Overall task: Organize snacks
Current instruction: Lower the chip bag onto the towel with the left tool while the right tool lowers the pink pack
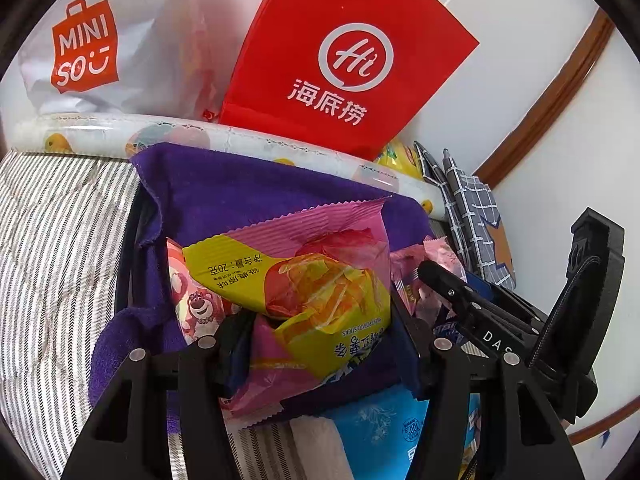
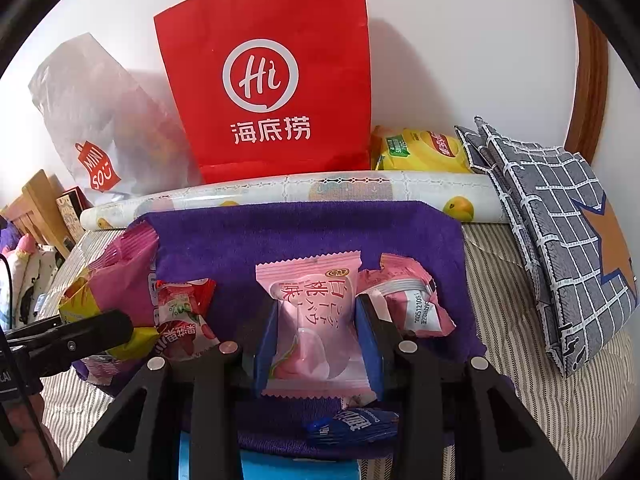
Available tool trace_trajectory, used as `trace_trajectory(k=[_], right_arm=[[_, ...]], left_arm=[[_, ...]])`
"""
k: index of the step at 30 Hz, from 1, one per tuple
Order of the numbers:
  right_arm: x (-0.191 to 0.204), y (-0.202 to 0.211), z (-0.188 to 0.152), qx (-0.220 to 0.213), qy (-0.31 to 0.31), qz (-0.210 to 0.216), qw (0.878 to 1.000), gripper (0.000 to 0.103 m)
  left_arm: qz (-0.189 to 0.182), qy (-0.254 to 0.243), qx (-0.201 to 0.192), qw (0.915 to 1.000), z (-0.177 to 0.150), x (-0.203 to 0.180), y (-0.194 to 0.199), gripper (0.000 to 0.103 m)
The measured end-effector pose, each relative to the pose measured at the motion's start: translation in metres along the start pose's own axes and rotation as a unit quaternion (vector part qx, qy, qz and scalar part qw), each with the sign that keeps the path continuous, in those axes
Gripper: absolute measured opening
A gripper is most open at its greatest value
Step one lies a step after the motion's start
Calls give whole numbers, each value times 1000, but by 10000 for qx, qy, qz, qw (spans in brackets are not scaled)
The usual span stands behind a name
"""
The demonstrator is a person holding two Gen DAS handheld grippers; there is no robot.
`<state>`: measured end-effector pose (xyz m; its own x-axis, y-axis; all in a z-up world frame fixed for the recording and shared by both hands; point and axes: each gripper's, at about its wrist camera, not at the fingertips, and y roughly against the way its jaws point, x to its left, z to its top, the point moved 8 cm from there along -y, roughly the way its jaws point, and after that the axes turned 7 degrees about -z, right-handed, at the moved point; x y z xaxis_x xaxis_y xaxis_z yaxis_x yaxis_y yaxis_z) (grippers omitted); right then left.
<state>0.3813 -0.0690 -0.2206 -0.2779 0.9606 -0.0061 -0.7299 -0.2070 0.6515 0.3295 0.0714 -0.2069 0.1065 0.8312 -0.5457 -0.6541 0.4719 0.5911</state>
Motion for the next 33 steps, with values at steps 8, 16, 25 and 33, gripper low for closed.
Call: trace_trajectory(k=[8, 16, 25, 33], right_arm=[[0, -2, -1, 32, 15, -4, 10000, 38], [0, -2, -1, 22, 20, -2, 10000, 43], [5, 3, 0, -102, 163, -34, 9998, 48], [6, 7, 2, -188, 162, -43, 9997, 50]], left_arm=[[8, 4, 34, 10000, -1, 0, -2, 59], [-1, 14, 62, 10000, -2, 1, -4, 59], [3, 3, 124, 9999, -4, 1, -6, 59], [11, 8, 158, 9999, -6, 1, -6, 59]])
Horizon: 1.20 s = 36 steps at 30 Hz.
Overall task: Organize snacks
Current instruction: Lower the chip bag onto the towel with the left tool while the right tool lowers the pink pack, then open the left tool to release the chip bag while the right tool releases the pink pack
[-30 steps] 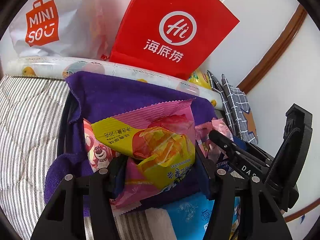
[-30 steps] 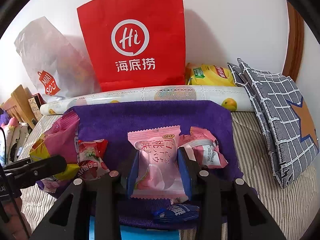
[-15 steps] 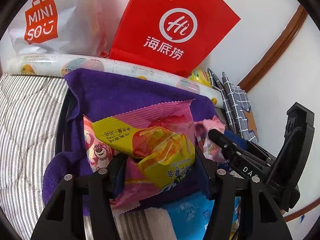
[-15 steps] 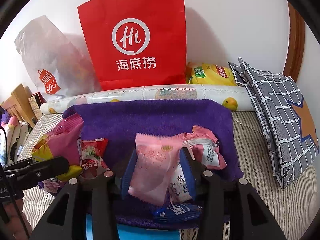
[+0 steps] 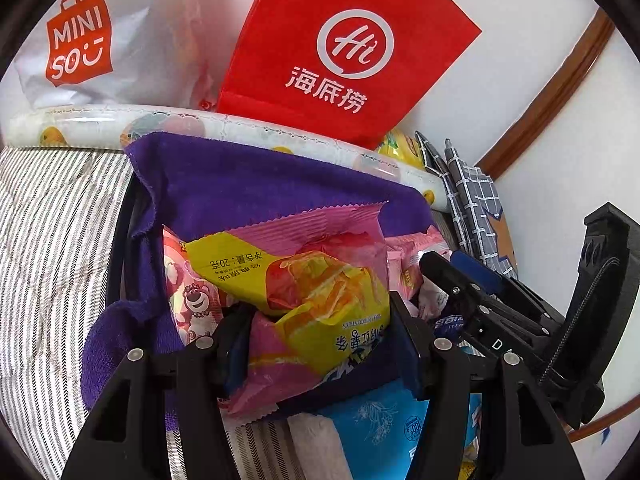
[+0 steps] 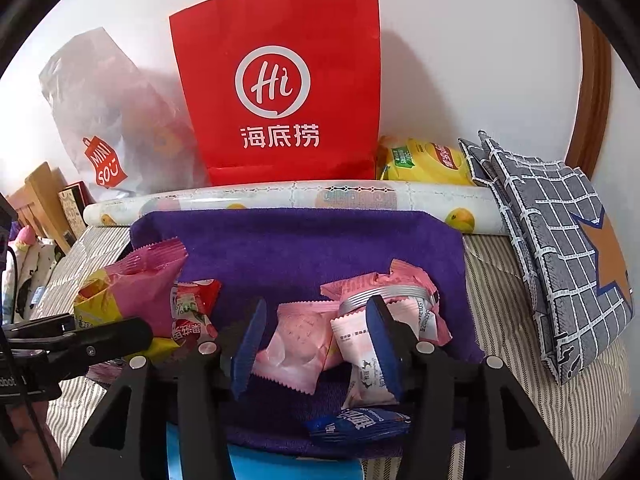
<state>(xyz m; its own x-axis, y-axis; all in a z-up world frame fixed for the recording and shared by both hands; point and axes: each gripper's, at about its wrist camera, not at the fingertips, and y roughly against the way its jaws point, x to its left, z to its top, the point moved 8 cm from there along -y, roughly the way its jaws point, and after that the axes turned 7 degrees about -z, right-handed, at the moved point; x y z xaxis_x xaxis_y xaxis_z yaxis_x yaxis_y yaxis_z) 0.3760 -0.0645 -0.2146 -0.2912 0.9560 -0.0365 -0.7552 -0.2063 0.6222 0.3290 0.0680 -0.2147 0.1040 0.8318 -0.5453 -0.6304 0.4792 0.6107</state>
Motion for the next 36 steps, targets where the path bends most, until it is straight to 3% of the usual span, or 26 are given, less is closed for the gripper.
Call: trace_trajectory(k=[11, 18, 26, 31, 36], right_arm=[[2, 6, 2, -131, 79, -82, 9999, 50], [1, 16, 7, -375, 59, -149, 9992, 51], [-4, 37, 13, -371, -152, -131, 9991, 52], [-18, 58, 2, -411, -284, -317, 9982, 52], [-41, 65, -28, -98, -378, -631, 9972, 53]], left_arm=[[-19, 36, 32, 10000, 0, 1, -1, 59], [-278, 135, -97, 9995, 4, -4, 7, 75], [-279, 188, -153, 9993, 7, -9, 19, 79], [-233, -2, -74, 9997, 6, -21, 25, 79], [-294, -141, -43, 9995, 5, -32, 32, 79]])
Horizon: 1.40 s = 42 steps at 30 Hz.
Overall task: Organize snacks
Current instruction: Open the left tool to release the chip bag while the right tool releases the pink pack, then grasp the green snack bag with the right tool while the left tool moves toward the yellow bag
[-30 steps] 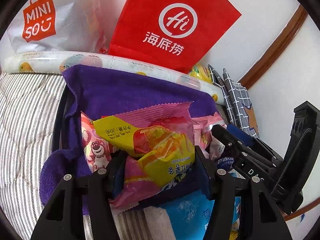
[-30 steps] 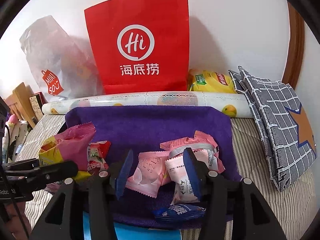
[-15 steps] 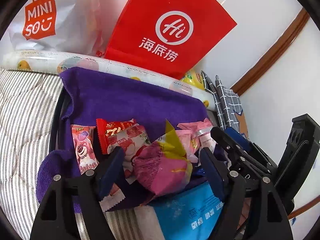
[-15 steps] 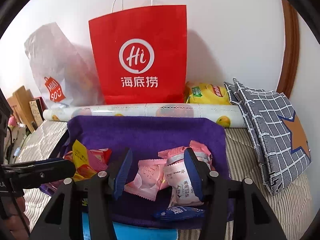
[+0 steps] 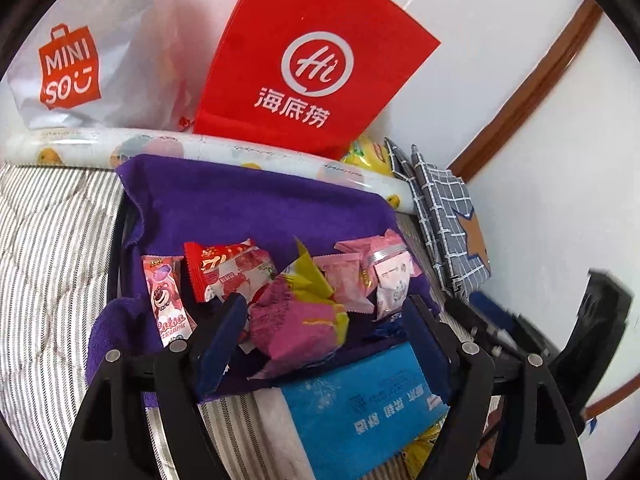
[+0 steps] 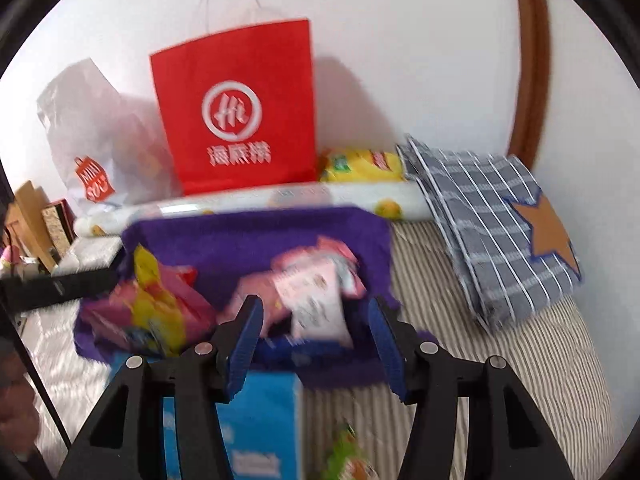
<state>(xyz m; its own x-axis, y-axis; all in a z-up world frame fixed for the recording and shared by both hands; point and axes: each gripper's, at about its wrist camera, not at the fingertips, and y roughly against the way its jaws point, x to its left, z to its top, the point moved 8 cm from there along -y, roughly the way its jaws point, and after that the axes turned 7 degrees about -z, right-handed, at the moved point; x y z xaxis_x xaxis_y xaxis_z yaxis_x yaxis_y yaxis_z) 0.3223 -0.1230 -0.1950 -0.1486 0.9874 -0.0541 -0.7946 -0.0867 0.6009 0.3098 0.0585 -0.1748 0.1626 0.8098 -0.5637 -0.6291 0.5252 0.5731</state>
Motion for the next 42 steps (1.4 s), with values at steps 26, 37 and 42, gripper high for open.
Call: trace_trajectory(k=[26, 37, 42], right_arm=[[-41, 10, -99, 1024, -457, 66, 9937, 60], [-29, 10, -107, 927, -284, 324, 9948, 60], [-34, -17, -111, 1155, -340, 482, 9916, 48]], left_arm=[[398, -587, 63, 9975, -45, -20, 37, 80], [421, -354, 194, 9983, -69, -13, 41, 80], [481, -360, 270, 9978, -80, -11, 43, 80]])
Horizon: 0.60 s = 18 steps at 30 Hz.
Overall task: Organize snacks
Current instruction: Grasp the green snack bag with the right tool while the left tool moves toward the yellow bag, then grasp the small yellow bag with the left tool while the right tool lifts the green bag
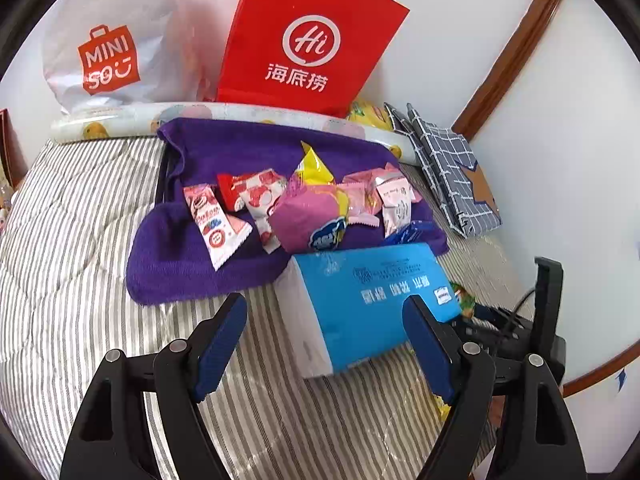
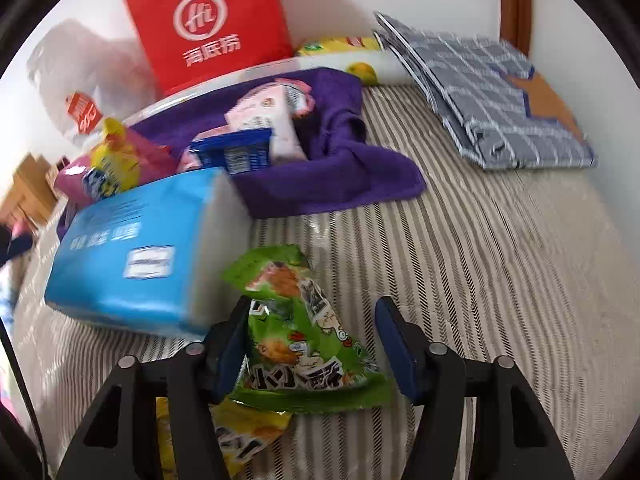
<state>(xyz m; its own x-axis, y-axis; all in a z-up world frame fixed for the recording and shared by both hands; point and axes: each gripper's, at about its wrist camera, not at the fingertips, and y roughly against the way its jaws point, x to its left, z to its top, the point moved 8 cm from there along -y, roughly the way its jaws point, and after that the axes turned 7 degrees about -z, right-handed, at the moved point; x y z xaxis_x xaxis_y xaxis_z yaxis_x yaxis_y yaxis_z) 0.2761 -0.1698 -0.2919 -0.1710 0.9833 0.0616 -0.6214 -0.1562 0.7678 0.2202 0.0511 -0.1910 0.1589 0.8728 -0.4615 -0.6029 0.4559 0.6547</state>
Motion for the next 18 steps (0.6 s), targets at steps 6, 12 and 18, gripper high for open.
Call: trace_trajectory(k=[6, 12, 18], right_arm=[[-22, 19, 4, -298, -203, -156, 9992, 36], [-57, 60, -1, -612, -534, -401, 9959, 36], [-89, 93, -8, -806, -637, -769, 9917, 36]], left_arm=[[-375, 82, 205, 9991, -12, -17, -7, 80], [-592, -105, 506, 9969, -33, -51, -23, 79], [-819, -319, 800, 9929, -51, -89, -42, 79]])
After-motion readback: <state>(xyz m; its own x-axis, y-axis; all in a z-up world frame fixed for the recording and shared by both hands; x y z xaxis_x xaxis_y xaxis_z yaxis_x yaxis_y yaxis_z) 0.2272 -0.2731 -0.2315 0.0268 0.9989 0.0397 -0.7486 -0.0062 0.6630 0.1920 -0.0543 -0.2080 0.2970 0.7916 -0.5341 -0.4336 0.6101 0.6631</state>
